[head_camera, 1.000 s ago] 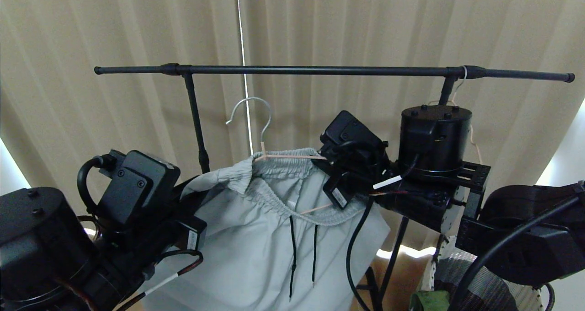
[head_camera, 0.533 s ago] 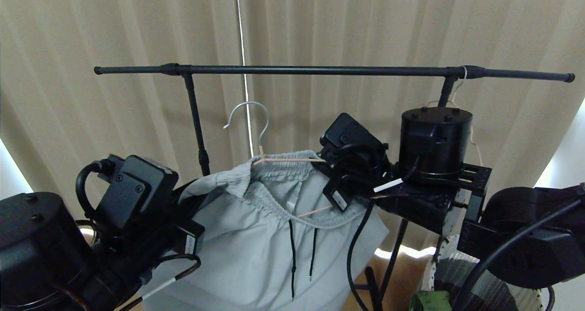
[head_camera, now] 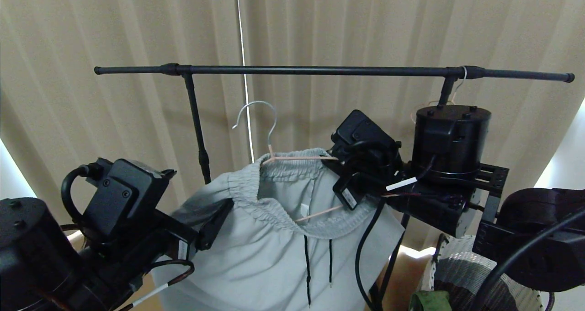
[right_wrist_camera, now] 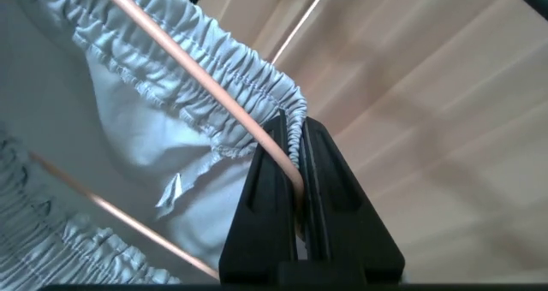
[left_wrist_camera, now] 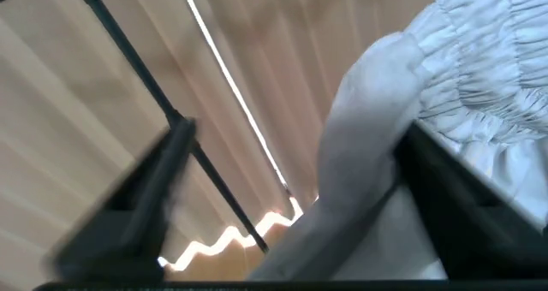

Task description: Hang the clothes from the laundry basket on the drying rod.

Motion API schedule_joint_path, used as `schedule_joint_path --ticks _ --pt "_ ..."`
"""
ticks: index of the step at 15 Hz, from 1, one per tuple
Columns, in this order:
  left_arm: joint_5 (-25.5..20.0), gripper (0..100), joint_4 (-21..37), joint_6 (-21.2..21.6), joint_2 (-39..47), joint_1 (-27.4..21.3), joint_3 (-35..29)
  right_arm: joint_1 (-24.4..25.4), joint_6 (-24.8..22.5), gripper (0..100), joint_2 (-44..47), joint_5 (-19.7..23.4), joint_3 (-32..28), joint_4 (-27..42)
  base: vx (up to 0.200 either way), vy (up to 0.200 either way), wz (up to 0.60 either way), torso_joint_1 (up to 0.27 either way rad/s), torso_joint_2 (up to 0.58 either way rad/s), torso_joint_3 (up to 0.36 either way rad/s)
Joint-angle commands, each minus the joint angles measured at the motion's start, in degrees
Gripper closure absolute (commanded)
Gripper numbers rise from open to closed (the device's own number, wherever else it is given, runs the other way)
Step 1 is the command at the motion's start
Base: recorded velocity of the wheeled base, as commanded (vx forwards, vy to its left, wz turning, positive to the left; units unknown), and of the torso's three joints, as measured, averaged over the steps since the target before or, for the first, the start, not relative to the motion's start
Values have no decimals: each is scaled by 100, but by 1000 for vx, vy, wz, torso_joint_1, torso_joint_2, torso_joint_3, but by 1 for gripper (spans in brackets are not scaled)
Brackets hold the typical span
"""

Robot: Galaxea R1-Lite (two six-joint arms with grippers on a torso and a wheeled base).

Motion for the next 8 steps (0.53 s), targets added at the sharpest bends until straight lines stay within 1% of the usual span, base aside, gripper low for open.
schedule_joint_path --ticks 1,6,8 --pt "-353 0 6 -13 -290 0 205 -155 -1 100 -267 -13 218 -1 0 0 0 0 0 0" --pt "-388 0 6 -13 -351 79 258 -656 -1 100 -751 -48 605 -1 0 0 0 0 0 0" --pt "-388 0 6 -13 -377 184 416 -814 -1 100 -970 -56 737 -1 0 0 0 0 0 0"
